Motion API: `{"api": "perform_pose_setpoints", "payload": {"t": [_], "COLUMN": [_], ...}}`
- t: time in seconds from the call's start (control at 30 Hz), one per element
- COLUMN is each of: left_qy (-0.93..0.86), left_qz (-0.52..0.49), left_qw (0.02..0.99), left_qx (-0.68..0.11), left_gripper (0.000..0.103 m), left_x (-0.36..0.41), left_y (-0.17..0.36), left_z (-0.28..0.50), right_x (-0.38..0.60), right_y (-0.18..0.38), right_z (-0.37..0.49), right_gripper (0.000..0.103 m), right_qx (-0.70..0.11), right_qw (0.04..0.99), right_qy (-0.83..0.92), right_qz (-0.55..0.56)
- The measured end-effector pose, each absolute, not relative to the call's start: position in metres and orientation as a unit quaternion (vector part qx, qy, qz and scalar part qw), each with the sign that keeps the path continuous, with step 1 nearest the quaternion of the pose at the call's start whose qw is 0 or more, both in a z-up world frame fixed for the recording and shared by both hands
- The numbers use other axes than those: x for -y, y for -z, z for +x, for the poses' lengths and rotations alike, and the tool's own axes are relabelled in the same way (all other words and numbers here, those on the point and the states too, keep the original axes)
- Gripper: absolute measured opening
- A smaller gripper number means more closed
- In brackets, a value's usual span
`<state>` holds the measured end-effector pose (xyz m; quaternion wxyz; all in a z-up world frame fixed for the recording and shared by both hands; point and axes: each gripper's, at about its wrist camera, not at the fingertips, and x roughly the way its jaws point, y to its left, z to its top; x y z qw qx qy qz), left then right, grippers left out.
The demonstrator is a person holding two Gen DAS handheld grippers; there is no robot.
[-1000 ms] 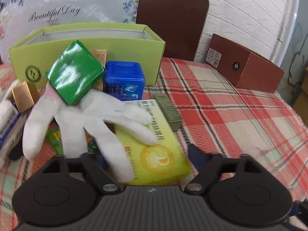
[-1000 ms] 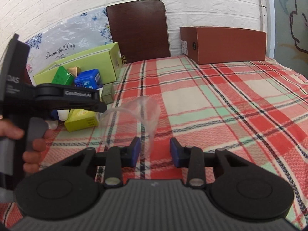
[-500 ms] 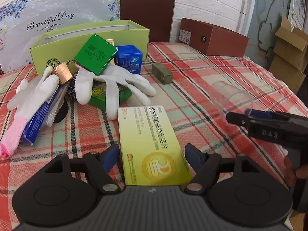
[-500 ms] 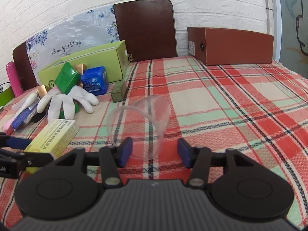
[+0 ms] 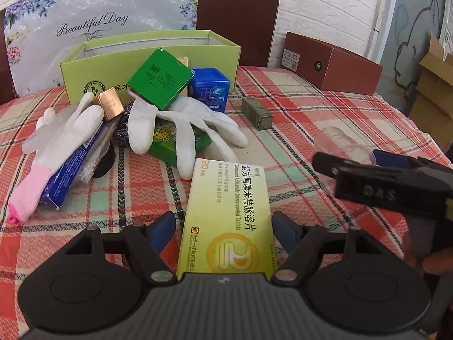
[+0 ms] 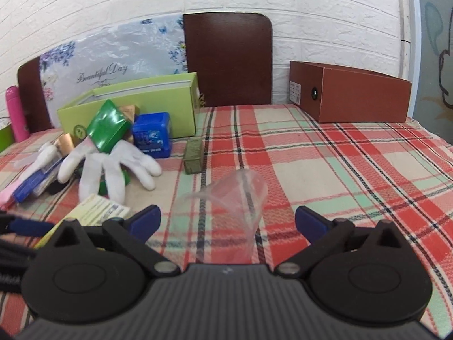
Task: Organize objects
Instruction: 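Drop the yellow box into the green box with the left gripper while the right drops the cup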
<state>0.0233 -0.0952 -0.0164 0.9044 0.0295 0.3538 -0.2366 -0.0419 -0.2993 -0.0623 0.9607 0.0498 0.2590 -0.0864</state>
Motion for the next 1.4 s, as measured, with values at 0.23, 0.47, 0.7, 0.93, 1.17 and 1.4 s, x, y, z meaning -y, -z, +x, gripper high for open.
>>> {"api": "perform_pose_setpoints", "payload": {"t": [0.23, 0.47, 0.7, 0.93, 1.17, 1.4], "left_qy": [0.242, 0.261, 0.293, 0.267, 0.24, 0.214], "left_qz": [0.052, 0.058, 0.03, -0.003, -0.066, -0.085], "left_qw": [0.903, 0.901, 0.899, 0.926, 0.94, 0.95], "left_qx": [-0.35, -0.341, -0.323, -0.266, -0.233, -0.211], "left_gripper": [0.078, 0.07, 0.07, 0.07, 0.07, 0.07], "left_x": [0.11, 0.112, 0.087, 0.051, 0.024, 0.027], "left_y": [0.021, 0.023, -0.006, -0.055, -0.095, -0.116], "left_z": [0.03, 0.034, 0.021, 0.042, 0.106, 0.178], "right_x": [0.315, 0.319, 0.307, 0.289, 0.273, 0.261], "right_y": [0.072, 0.062, 0.035, 0.013, -0.011, -0.026], "right_z": [-0.04, -0.057, -0.056, -0.022, 0.037, 0.11], "right_gripper": [0.07, 0.068, 0.068, 0.068, 0.068, 0.068], "right_qx": [-0.271, -0.263, -0.231, -0.21, -0.177, -0.165], "right_qw": [0.956, 0.959, 0.969, 0.975, 0.982, 0.983], "right_qy": [0.081, 0.061, 0.023, -0.024, -0.06, -0.075], "right_qz": [0.084, 0.089, 0.085, 0.064, 0.039, -0.008]}}
